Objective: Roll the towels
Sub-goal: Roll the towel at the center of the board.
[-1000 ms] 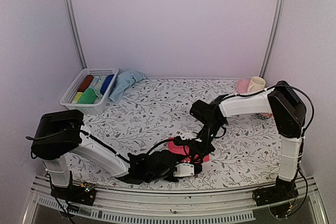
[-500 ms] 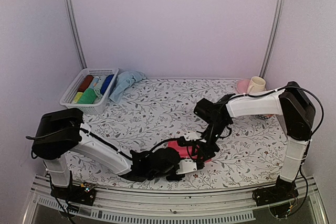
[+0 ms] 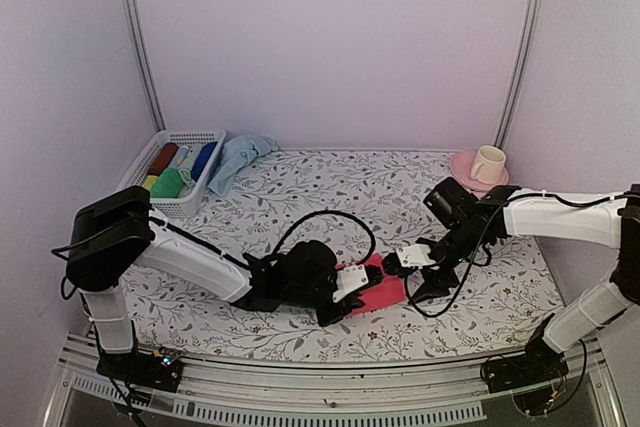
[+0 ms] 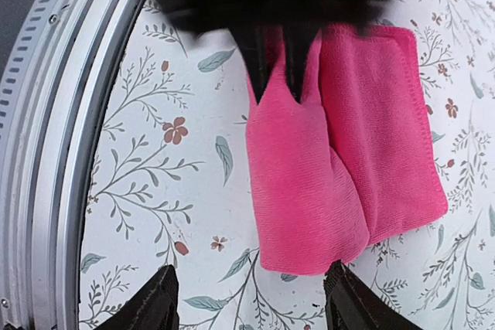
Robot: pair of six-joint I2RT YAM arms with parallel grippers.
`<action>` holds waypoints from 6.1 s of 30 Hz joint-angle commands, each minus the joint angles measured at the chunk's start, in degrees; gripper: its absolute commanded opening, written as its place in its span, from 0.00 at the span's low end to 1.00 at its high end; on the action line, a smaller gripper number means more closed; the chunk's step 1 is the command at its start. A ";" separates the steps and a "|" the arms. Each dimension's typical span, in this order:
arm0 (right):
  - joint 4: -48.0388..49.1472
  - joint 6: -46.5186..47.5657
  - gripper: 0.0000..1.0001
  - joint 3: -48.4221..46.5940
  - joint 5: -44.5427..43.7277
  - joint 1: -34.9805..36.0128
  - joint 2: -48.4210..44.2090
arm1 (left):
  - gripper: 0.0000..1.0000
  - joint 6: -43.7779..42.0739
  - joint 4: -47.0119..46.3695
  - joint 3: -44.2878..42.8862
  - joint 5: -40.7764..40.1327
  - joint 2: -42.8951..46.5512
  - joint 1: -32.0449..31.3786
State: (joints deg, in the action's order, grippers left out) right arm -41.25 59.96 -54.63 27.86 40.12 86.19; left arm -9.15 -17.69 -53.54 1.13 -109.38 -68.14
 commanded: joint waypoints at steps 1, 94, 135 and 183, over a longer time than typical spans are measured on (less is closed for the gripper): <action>9.31 3.98 0.67 6.53 -1.40 -0.13 -8.03 | 0.00 6.79 10.20 -1.74 13.43 -5.00 3.56; -17.57 -1.35 0.20 -26.83 8.02 10.25 34.69 | 0.64 -12.44 -11.75 15.97 -14.57 10.91 -6.75; 3.39 -15.70 0.99 -17.37 -10.13 -10.66 9.80 | 0.00 17.35 4.43 2.26 0.59 -2.35 1.07; 9.57 -35.62 1.00 -9.38 22.56 -24.94 21.45 | 0.02 75.46 -26.27 -3.96 5.01 -25.00 9.49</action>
State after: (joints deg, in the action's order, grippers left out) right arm -31.09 25.45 -63.40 45.34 15.62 105.49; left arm 63.57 -53.39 -58.17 10.92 -128.97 -57.54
